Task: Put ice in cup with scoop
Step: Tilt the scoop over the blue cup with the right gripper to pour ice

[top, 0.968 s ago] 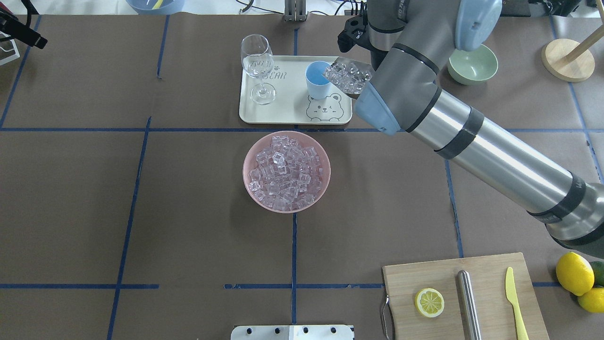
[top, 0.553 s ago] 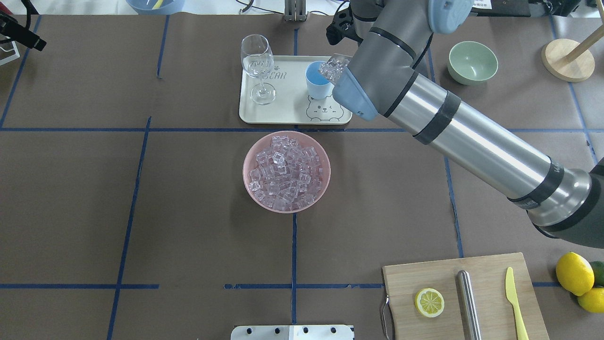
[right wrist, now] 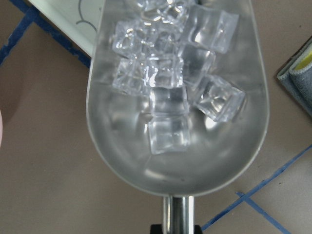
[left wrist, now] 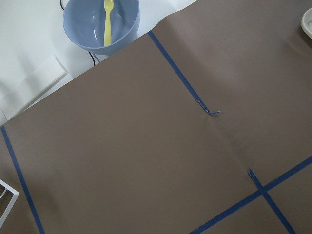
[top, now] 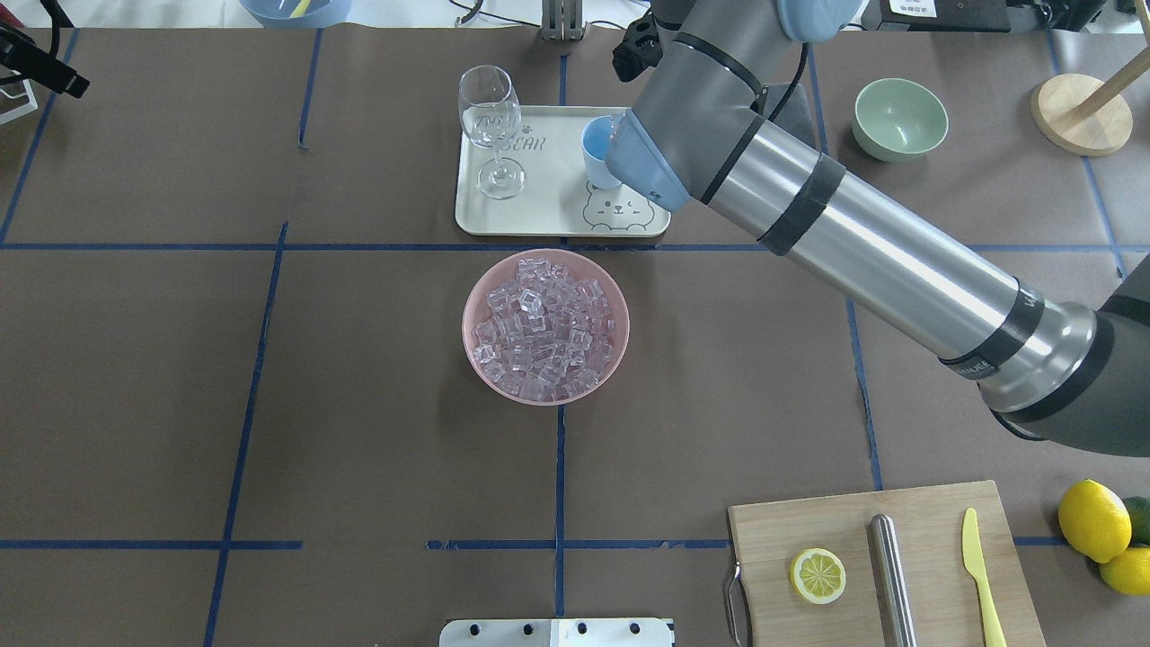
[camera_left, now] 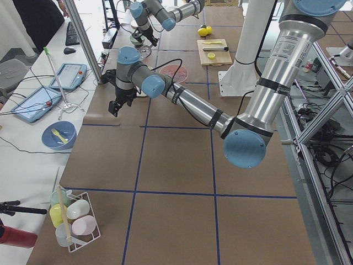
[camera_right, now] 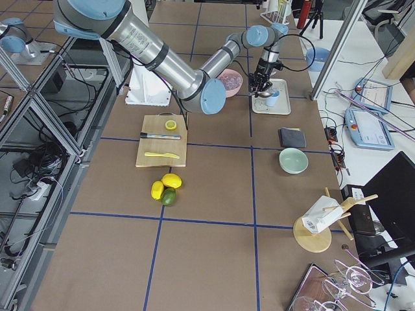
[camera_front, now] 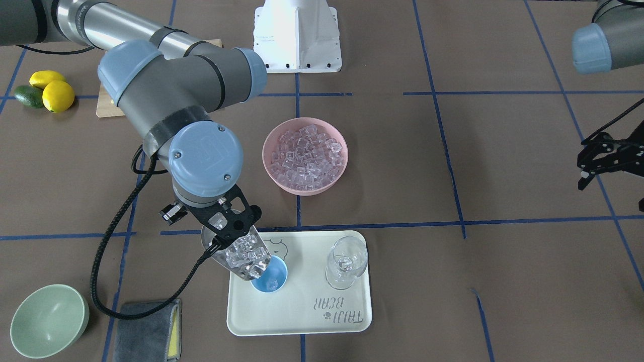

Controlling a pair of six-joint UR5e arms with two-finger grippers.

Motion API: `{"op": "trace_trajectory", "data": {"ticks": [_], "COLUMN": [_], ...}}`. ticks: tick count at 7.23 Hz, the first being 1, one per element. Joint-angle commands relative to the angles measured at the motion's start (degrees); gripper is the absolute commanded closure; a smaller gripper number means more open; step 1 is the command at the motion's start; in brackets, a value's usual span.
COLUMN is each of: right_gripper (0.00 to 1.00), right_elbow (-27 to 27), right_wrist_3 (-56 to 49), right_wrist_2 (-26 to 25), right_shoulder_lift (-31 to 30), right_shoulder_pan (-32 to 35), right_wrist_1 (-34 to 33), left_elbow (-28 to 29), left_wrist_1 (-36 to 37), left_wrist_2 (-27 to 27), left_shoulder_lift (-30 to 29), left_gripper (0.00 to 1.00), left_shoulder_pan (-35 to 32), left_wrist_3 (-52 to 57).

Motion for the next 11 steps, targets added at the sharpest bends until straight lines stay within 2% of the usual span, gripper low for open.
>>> {"op": "trace_trajectory", "data": {"ticks": [1,6,11], "right_gripper": [1.00,1.00,1.00], "right_elbow": [-2.61,-2.87,-2.96], "right_wrist_3": [0.00,0.00,0.00], "right_wrist_2": [-0.07,-1.91,-3.32], "right_shoulder_lift": [1.64,3.48,3.49], "right_shoulder_pan": [-0.04,-1.35,-2.15], "right_wrist_1": [-0.56,-6.52,-7.59], "left_elbow": [0.09,0.09,0.09], "left_wrist_1": [-0.21,-0.73,-0.73], "left_wrist_2": [0.02,0.02,0.02], "left_shoulder_lift": [0.00,0.00,-0.09], "left_gripper": [0.00,0.00,0.00], "left_shoulder_pan": [0.00,0.00,0.18], "left_wrist_3": [0.03,0.03,0.03]}}
